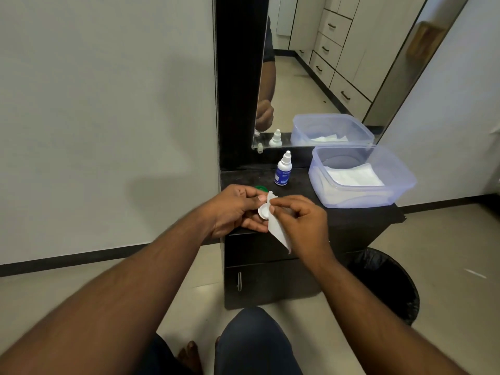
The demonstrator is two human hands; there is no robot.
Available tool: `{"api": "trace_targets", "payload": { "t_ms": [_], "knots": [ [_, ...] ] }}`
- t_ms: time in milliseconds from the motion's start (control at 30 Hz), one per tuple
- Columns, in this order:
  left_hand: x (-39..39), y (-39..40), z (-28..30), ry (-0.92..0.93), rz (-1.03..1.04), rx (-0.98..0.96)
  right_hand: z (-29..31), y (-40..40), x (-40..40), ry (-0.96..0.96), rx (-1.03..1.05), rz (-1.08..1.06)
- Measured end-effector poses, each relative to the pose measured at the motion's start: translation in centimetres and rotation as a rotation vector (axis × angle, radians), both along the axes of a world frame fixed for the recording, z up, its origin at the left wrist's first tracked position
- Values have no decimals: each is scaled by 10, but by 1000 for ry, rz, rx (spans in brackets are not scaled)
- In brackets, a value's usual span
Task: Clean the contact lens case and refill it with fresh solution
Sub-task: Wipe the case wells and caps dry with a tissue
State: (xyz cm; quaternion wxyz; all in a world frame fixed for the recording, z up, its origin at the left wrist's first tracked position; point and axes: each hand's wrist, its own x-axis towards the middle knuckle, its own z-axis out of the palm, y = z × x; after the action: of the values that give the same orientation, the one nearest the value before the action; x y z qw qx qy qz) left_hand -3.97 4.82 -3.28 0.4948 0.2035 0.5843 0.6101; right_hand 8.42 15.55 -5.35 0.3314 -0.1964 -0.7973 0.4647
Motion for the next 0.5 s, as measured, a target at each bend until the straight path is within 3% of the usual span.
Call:
{"api": "trace_targets", "payload": {
  "t_ms": [133,300,433,500],
  "knots": [
    [0,-1,0,-11,-15,18,1,14,3,-59,480,175],
    [-2,-5,3,-80,-38,43,21,36,6,-330,731,457],
    [-5,-4,2,-32,-67,3,34,44,7,-378,1252,487],
    [-5,-3,2,-6,-84,-15,33,43,10,-365,1364,465]
  ]
}}
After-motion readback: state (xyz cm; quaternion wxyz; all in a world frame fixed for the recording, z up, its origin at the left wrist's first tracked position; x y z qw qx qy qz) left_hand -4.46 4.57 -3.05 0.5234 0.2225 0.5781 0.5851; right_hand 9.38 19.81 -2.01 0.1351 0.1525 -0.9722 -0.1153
